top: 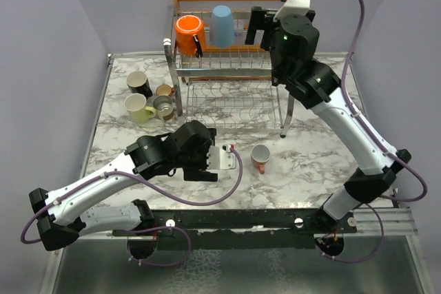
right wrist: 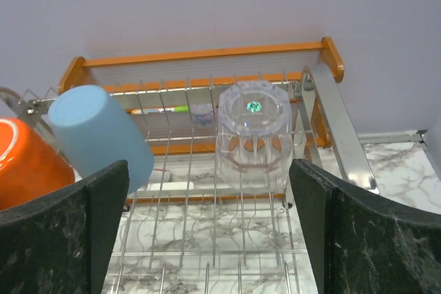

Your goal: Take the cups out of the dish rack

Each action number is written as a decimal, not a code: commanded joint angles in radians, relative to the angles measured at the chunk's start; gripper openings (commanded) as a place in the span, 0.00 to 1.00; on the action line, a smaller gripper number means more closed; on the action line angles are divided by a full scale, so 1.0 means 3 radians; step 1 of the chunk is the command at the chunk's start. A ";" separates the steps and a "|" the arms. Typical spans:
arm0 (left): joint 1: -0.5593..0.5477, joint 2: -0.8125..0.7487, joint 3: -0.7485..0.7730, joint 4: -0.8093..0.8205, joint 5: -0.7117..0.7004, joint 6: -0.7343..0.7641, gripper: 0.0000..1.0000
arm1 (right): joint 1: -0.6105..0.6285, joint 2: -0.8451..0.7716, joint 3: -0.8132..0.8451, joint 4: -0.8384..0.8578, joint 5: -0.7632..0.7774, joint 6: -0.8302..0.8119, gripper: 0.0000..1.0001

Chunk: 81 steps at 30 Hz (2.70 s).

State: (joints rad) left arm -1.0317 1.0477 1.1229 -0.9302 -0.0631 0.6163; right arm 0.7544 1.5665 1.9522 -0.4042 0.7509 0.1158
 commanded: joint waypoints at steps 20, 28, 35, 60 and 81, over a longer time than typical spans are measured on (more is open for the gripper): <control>-0.0002 0.0066 -0.0047 0.0247 -0.0205 -0.0078 0.99 | -0.0937 0.1041 0.1163 -0.0919 -0.1032 0.0034 1.00; 0.0008 0.0080 -0.0028 0.0242 -0.0201 -0.0087 0.99 | -0.0955 0.1276 0.1383 -0.0972 -0.1159 0.0066 0.98; 0.0008 0.0093 -0.0001 0.0216 -0.0183 -0.0101 0.99 | -0.0955 0.1395 0.1323 -0.0913 -0.1342 0.0109 0.94; 0.0223 -0.0034 -0.0140 0.1212 -0.0235 -0.0005 0.99 | -0.0920 0.0581 0.0800 -0.0316 -0.1837 0.0502 0.42; 0.0754 -0.0182 -0.0310 0.1381 0.0603 0.0138 0.99 | -0.0909 -0.2016 -0.2160 0.0758 -0.3087 0.1283 0.39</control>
State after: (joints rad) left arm -0.8108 1.0359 1.0565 -0.5571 0.0380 0.6395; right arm 0.4786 1.1000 1.5261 -0.2806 -0.0341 0.3912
